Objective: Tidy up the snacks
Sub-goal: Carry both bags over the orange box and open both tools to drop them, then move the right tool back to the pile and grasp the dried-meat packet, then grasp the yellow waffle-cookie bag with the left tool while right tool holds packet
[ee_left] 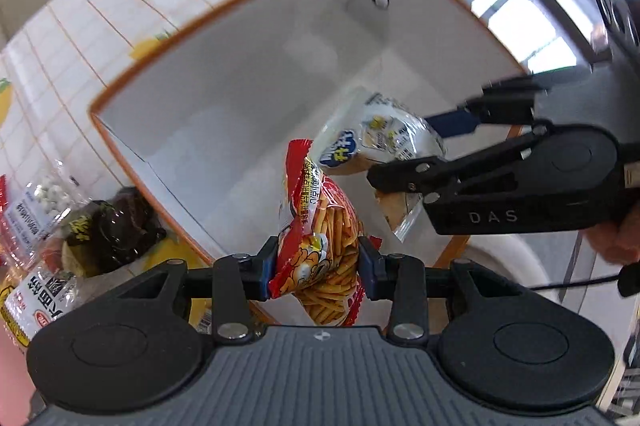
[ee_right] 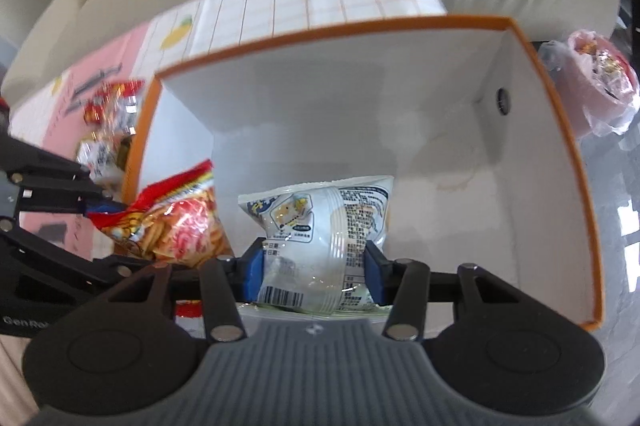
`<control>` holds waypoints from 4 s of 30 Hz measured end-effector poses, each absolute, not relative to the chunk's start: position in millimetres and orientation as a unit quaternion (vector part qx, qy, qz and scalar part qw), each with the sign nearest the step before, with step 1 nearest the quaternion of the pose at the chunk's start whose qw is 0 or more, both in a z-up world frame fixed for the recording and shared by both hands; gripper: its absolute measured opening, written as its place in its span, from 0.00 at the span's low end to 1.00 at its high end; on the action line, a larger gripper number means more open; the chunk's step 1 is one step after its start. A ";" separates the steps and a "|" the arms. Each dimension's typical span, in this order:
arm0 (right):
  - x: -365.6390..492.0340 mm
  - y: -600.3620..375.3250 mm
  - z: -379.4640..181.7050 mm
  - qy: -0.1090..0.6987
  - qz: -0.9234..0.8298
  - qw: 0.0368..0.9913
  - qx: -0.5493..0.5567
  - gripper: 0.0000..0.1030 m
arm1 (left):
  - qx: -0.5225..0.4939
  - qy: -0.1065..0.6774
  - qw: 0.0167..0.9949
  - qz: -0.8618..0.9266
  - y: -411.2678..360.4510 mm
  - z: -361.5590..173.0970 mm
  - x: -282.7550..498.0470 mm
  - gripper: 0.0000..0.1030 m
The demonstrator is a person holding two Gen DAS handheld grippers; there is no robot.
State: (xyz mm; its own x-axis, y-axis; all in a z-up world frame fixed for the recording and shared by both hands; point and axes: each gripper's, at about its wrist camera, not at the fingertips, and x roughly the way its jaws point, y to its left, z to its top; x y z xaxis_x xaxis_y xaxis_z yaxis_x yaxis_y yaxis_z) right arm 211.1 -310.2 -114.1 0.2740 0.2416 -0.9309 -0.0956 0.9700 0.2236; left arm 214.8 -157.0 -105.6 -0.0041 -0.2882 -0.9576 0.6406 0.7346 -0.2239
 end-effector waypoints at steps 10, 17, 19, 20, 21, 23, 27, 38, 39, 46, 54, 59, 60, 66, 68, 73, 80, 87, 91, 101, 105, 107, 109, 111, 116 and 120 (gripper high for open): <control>224.8 -302.7 -147.6 0.646 0.120 0.751 0.066 0.48 | 0.211 0.635 0.658 -0.346 -174.4 -123.8 208.2 0.44; 226.5 -298.1 -153.0 0.657 0.126 0.740 0.072 0.50 | 0.245 0.635 0.645 -0.347 -181.1 -129.7 199.6 0.46; 225.2 -300.1 -153.2 0.658 0.126 0.739 0.071 0.50 | 0.248 0.637 0.644 -0.345 -193.5 -127.6 209.6 0.51; 225.0 -299.8 -153.2 0.658 0.125 0.739 0.069 0.50 | 0.250 0.636 0.644 -0.344 -193.6 -127.5 209.8 0.53; 226.5 -299.1 -153.7 0.659 0.124 0.738 0.069 0.50 | 0.251 0.635 0.645 -0.344 -193.5 -126.9 209.4 0.54; 229.1 -298.1 -155.5 0.660 0.121 0.738 0.070 0.52 | 0.252 0.633 0.646 -0.345 -193.6 -122.7 210.1 0.59; 226.3 -296.6 -156.0 0.661 0.119 0.738 0.074 0.60 | 0.240 0.634 0.647 -0.348 -187.8 -116.6 209.4 0.63; 219.5 -292.5 -140.1 0.653 0.097 0.748 0.064 0.75 | 0.218 0.605 0.682 -0.348 -167.4 -78.7 196.3 0.63; 218.5 -291.3 -137.5 0.652 0.093 0.750 0.063 0.75 | 0.213 0.601 0.687 -0.348 -164.8 -74.5 194.3 0.63; 200.2 -279.7 -107.7 0.623 0.086 0.776 0.049 0.79 | 0.192 0.578 0.719 -0.334 -146.2 -44.2 170.3 0.63; 169.1 -264.9 -56.7 0.557 0.078 0.825 0.052 0.80 | 0.139 0.529 0.779 -0.306 -103.0 -6.1 141.0 0.63; 137.0 -244.1 -30.1 0.481 0.081 0.870 0.065 0.80 | 0.092 0.498 0.823 -0.257 -65.9 3.9 123.8 0.64; 129.3 -237.1 -26.8 0.467 0.083 0.878 0.066 0.80 | 0.083 0.492 0.831 -0.245 -57.7 3.3 120.5 0.64; 89.6 -191.3 -21.5 0.394 0.082 0.914 0.055 0.76 | 0.031 0.473 0.861 -0.186 -5.9 -0.9 103.3 0.64; 77.5 -174.1 -23.7 0.374 0.080 0.923 0.038 0.72 | 0.023 0.472 0.864 -0.173 9.8 -4.0 97.1 0.64; 54.9 -134.6 -35.2 0.331 0.080 0.940 -0.017 0.65 | 0.011 0.476 0.868 -0.139 37.0 -20.1 83.0 0.64; 50.0 -94.2 -74.7 0.339 0.086 0.931 -0.099 0.53 | 0.006 0.483 0.866 -0.131 54.6 -46.0 69.8 0.64; 69.3 -71.3 -117.3 0.379 0.074 0.906 -0.173 0.51 | 0.012 0.502 0.855 -0.127 58.3 -74.3 77.6 0.64; 83.9 -62.8 -137.9 0.398 0.058 0.891 -0.212 0.50 | 0.003 0.510 0.850 -0.130 61.3 -85.5 87.5 0.64; 106.8 -45.8 -175.8 0.422 0.041 0.863 -0.273 0.50 | 0.005 0.521 0.844 -0.124 73.4 -115.5 103.6 0.64; 112.4 -45.9 -184.5 0.434 0.041 0.856 -0.277 0.46 | 0.000 0.518 0.846 -0.123 76.7 -124.0 110.8 0.64; 114.6 -46.5 -187.4 0.433 0.037 0.856 -0.281 0.38 | -0.002 0.515 0.849 -0.121 79.1 -127.2 114.6 0.64; 116.9 -48.8 -186.8 0.432 0.037 0.857 -0.277 0.31 | -0.007 0.510 0.853 -0.116 82.4 -130.0 119.1 0.64; 118.9 -50.0 -184.3 0.432 0.041 0.860 -0.268 0.28 | -0.013 0.501 0.859 -0.107 85.8 -131.5 123.1 0.64; 125.9 -49.2 -172.7 0.428 0.069 0.874 -0.218 0.26 | -0.033 0.475 0.875 -0.090 91.8 -132.9 138.3 0.64; 139.6 -46.0 -173.9 0.431 0.082 0.875 -0.204 0.27 | -0.033 0.463 0.882 -0.074 94.9 -138.0 158.1 0.61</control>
